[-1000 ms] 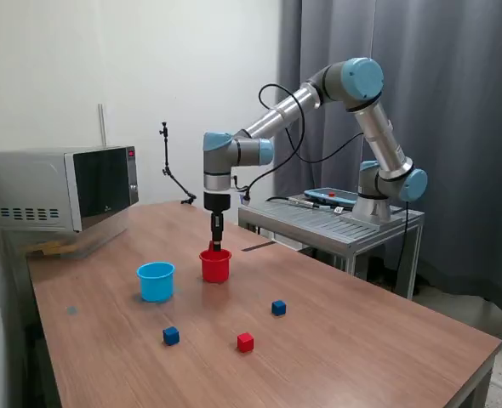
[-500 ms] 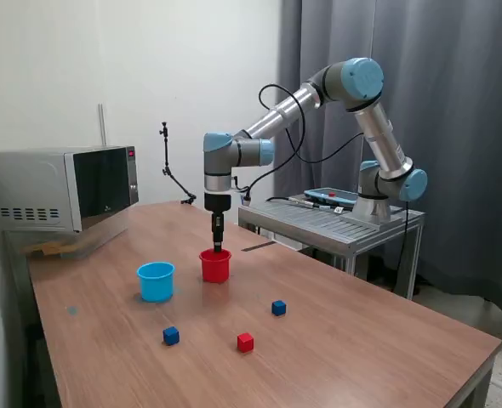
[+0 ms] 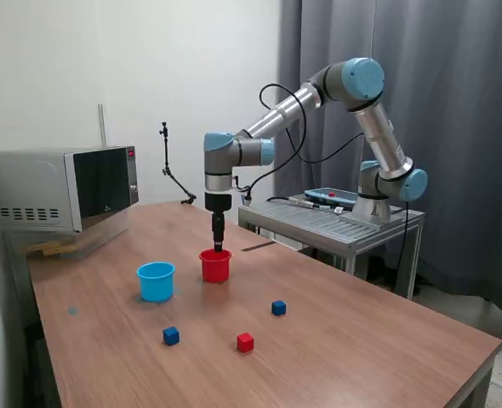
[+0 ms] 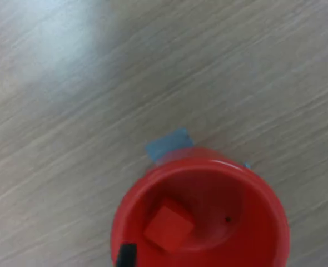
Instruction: Place red objects in the red bin, and blue objects in the blue bin.
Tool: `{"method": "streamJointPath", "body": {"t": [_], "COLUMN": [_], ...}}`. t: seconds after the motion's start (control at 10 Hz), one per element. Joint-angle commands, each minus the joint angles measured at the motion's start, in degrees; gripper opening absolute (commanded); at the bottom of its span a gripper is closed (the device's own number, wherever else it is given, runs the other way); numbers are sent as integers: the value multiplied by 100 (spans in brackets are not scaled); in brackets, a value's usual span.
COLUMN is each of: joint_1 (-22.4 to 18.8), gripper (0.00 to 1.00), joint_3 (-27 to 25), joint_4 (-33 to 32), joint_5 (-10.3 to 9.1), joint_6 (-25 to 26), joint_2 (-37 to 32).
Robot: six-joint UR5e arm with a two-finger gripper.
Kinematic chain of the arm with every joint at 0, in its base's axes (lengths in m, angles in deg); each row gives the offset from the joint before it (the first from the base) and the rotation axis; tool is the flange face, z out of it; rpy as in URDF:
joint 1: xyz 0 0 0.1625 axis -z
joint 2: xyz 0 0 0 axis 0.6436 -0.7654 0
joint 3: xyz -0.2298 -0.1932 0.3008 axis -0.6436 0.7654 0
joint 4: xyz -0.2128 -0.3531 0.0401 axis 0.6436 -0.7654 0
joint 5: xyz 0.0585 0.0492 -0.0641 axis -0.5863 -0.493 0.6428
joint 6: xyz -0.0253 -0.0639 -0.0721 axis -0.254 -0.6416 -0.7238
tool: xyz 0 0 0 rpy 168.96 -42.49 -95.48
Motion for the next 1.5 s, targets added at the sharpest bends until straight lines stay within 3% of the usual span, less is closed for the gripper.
{"method": "streamJointPath", "body": {"t": [0.0,0.4,0.6,0.8,1.1,1.3,1.4], "joint_1": [-438,-1451,-1575,-1663,-1733,-1821,-1952], "gripper": [100,100,100,100,100,100,100], "joint_3": [240,837,1441,1830,1998,2331,2446], "joint_4": [41,111,610,648,780,727,701], "joint_5": [-24,-77,-321,-332,-393,-769,-771], "joint_6": [43,-104,-439,-562,-572,-510,-510], "joint_2": [-25,114,657,949,1065,1336,1433]}}
